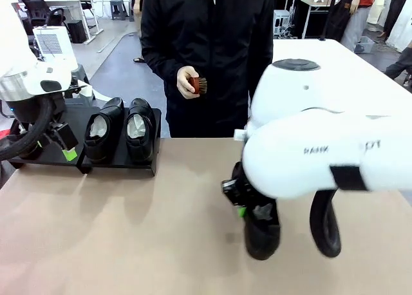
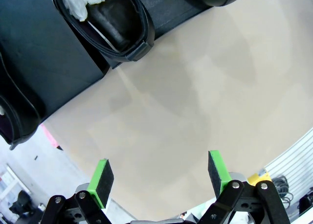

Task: Organize the shoes by placing them on the stand.
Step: Pick up one Shoe and place it in the middle of the table.

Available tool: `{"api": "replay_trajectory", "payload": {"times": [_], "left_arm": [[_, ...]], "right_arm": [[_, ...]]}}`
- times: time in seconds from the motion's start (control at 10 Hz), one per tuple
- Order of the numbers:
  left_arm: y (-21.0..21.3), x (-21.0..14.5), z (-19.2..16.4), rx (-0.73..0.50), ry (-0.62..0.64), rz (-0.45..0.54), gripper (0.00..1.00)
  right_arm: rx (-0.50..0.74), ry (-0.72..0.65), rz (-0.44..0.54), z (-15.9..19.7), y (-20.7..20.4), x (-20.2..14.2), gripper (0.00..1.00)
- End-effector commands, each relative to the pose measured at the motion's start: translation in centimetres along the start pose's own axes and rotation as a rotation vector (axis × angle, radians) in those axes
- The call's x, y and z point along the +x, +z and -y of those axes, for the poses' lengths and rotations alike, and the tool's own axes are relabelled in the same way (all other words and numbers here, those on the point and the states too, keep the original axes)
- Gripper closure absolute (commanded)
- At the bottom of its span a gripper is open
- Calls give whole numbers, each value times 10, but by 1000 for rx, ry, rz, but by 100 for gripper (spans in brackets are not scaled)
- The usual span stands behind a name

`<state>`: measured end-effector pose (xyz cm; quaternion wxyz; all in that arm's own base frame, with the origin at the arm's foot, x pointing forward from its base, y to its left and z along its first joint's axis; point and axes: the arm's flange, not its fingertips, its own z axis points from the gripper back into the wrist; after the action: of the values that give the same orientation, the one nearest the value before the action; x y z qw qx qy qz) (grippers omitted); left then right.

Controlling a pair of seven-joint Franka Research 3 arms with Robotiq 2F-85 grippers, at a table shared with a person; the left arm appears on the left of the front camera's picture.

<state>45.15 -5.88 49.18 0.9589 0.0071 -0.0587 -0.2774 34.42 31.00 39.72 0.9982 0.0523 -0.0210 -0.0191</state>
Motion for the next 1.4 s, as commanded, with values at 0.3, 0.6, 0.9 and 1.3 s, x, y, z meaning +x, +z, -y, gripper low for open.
{"api": "replay_trajectory", "payload": {"times": [0.3,0.6,0.9,1.3], "left_arm": [[-1,-3,1,-1,11,16,0],[-1,-3,1,-1,11,16,0],[-1,-3,1,-1,11,16,0],[-1,-3,1,-1,11,16,0]], "right_arm": [[-56,8,42,-83,-37,-4,100],[-70,-8,48,-92,-55,1,100],[-62,-20,28,-91,-63,1,72],[-11,-50,33,-80,-50,-1,0]]}}
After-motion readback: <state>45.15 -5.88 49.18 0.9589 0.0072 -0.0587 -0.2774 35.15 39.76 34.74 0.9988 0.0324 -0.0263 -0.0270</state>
